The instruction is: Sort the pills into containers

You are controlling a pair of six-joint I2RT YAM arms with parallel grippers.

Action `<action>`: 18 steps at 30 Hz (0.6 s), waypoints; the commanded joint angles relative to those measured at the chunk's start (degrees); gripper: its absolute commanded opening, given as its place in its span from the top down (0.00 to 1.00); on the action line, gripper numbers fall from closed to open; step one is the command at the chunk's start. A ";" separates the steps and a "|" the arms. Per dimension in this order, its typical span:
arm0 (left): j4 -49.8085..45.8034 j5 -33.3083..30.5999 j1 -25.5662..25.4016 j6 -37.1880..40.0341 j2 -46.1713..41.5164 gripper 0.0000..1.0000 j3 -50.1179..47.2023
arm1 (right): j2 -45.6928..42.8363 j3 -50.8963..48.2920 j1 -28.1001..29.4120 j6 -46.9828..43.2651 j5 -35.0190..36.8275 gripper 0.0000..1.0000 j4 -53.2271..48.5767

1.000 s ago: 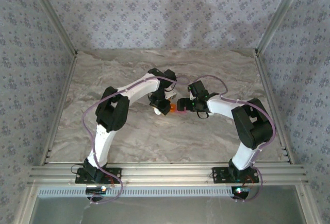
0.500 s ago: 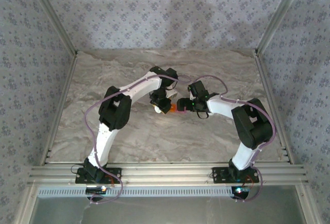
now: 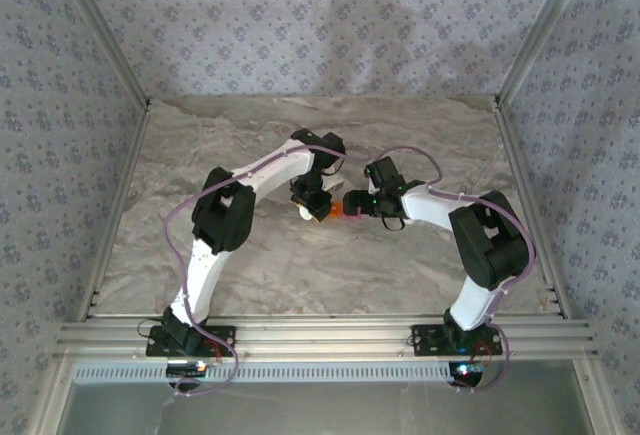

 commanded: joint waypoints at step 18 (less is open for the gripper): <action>10.09 3.52 1.30 0.04 -8.88 1.00 -12.69 | 3.78 -2.06 -0.83 2.35 -3.27 0.10 -1.62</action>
